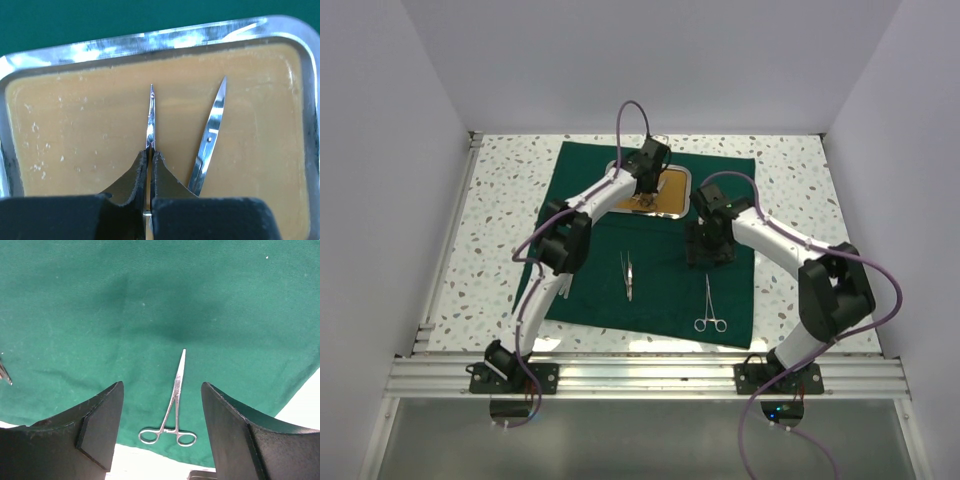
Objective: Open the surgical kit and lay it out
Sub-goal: Pick up the medical item from the container.
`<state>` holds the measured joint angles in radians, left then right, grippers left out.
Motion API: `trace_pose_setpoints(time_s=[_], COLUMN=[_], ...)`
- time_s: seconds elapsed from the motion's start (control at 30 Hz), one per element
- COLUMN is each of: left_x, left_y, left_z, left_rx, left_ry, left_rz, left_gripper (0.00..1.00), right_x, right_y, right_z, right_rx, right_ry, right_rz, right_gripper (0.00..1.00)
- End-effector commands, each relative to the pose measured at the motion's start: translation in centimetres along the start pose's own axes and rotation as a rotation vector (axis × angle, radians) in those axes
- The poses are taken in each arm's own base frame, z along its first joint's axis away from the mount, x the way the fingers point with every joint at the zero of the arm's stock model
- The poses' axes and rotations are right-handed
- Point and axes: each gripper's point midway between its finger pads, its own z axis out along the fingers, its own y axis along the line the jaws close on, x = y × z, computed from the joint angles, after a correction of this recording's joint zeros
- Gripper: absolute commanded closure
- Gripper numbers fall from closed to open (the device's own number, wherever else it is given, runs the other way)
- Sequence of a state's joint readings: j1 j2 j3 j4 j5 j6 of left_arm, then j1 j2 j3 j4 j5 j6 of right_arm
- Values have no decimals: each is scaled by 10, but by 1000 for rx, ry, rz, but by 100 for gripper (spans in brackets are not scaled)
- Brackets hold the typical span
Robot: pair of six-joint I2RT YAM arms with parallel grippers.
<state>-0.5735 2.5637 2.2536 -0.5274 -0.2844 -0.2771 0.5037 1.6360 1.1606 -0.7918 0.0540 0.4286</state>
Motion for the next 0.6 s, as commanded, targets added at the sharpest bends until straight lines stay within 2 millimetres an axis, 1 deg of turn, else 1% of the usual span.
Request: trace_pose_setpoints(time_s=[0.0, 0.07, 0.1, 0.2, 0.37, 0.4, 0.47, 0.5, 0.57], left_x=[-8, -21, -31, -44, -51, -55, -54, -58, -51], left_y=[-3, 1, 3, 6, 11, 12, 12, 10, 10], left_z=[-45, -56, -66, -83, -104, -113, -120, -129, -132], left_rx=[25, 22, 21, 16, 15, 21, 29, 41, 45], left_ry=[57, 30, 10, -16, -22, -32, -25, -35, -18], left_rz=[0, -10, -19, -30, -60, -71, -91, -100, -116], left_gripper=[100, 100, 100, 100, 100, 100, 100, 100, 100], right_x=[-11, -13, -14, -17, -17, -17, -16, -15, -13], right_y=[8, 9, 10, 10, 11, 11, 10, 10, 9], right_z=[-16, -18, -21, -24, -30, -31, -34, -35, -38], right_rx=[-53, -55, -61, -64, -78, -79, -85, -88, -93], right_ry=[-65, -73, -80, -92, -111, -114, -125, -127, -136], right_rz=[-9, -8, -11, -13, -14, -13, -11, -11, -12], right_gripper=[33, 33, 33, 33, 33, 33, 33, 33, 33])
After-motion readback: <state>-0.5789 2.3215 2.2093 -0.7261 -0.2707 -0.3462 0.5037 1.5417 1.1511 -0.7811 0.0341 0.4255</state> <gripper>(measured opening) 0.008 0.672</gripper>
